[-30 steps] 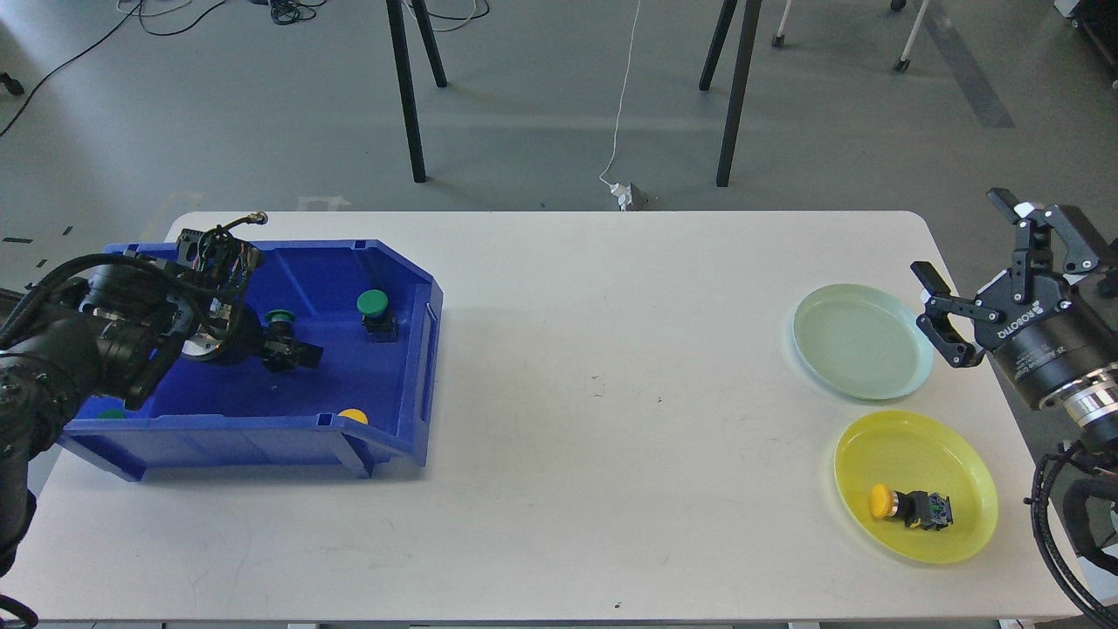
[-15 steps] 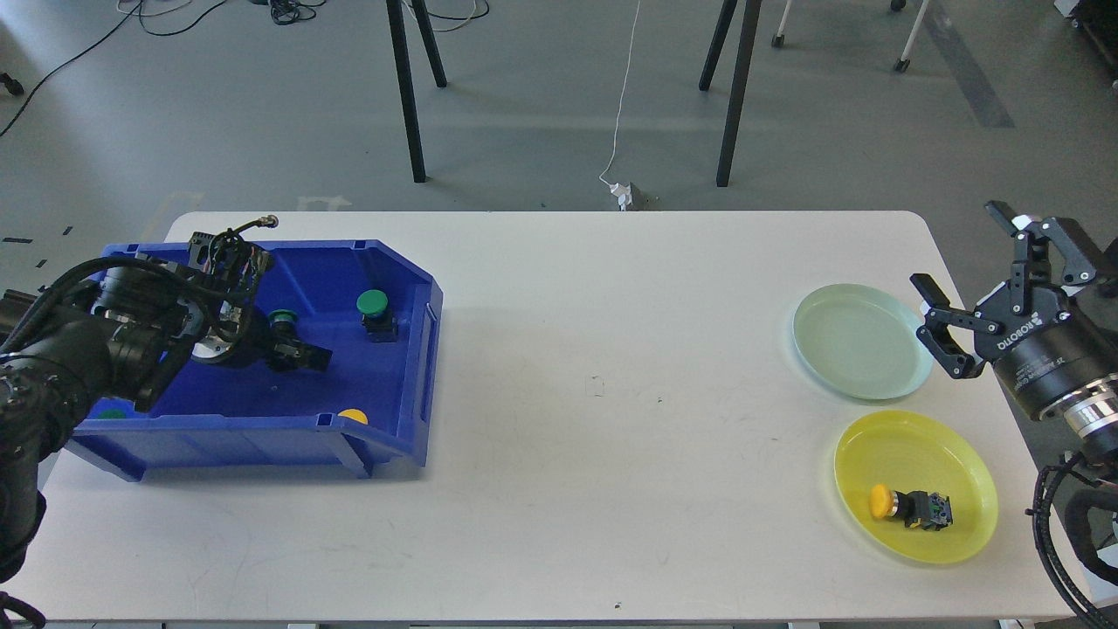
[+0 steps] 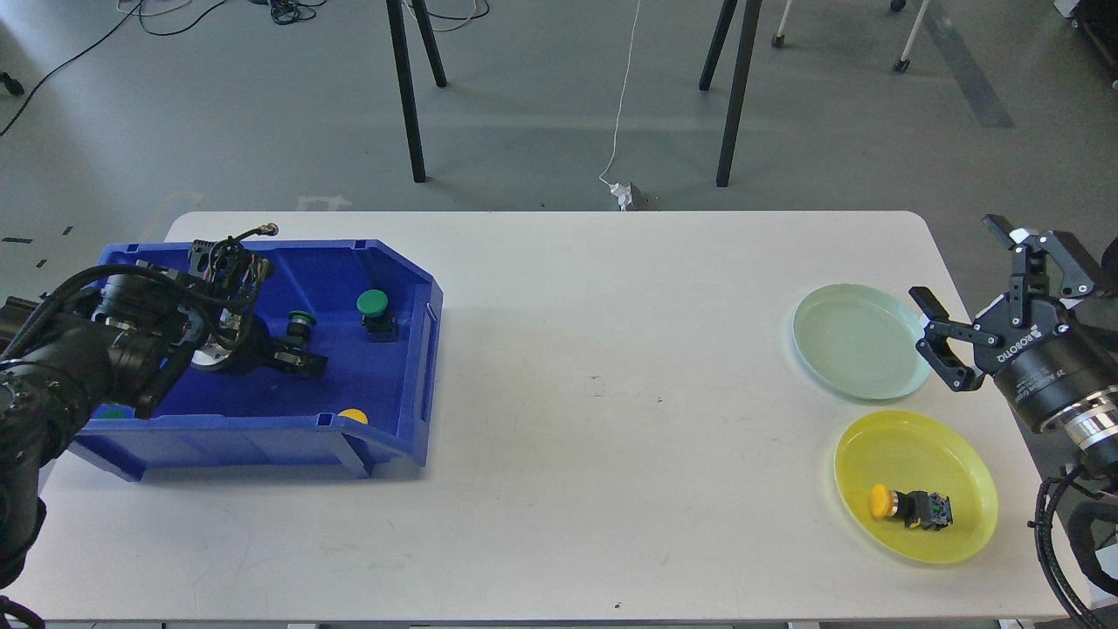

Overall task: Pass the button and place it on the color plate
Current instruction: 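Grasp the green-capped button in the bin with the left gripper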

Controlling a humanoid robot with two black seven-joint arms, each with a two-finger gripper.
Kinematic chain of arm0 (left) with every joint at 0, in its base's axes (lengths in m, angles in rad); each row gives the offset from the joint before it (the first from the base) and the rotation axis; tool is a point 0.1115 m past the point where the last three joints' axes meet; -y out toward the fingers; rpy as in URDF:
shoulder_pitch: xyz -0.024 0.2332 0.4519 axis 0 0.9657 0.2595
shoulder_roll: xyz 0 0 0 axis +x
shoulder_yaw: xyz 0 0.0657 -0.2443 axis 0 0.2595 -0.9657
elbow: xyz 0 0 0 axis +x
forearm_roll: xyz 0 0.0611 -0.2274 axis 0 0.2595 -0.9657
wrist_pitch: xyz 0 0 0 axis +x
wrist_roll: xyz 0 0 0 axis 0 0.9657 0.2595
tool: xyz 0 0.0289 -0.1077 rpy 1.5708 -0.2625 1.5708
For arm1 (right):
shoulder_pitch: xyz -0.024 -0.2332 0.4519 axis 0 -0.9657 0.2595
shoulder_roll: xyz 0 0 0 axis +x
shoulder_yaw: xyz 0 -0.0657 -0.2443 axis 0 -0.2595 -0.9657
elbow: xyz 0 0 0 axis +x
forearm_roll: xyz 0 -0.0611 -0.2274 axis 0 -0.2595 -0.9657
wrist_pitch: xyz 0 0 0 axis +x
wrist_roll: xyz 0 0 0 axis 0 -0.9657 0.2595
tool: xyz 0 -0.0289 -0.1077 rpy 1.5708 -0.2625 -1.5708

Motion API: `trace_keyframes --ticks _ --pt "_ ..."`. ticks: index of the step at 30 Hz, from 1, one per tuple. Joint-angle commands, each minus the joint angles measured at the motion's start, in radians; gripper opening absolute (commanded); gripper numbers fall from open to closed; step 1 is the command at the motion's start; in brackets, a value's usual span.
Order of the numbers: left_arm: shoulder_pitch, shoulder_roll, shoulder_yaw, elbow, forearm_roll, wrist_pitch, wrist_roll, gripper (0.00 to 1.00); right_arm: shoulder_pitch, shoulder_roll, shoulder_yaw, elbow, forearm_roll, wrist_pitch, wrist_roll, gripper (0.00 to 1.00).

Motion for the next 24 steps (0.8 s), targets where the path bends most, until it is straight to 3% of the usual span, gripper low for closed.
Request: trace_keyframes --ticks 1,24 --pt "-0.001 -0.003 0.000 0.000 -0.001 0.000 0.000 0.83 -0.001 0.000 0.000 0.000 0.000 0.001 0.000 0.97" --pt "-0.001 0.002 -0.002 -0.002 -0.009 0.000 0.000 0.62 -0.020 0.000 0.000 -0.002 -0.002 0.001 0.000 0.97"
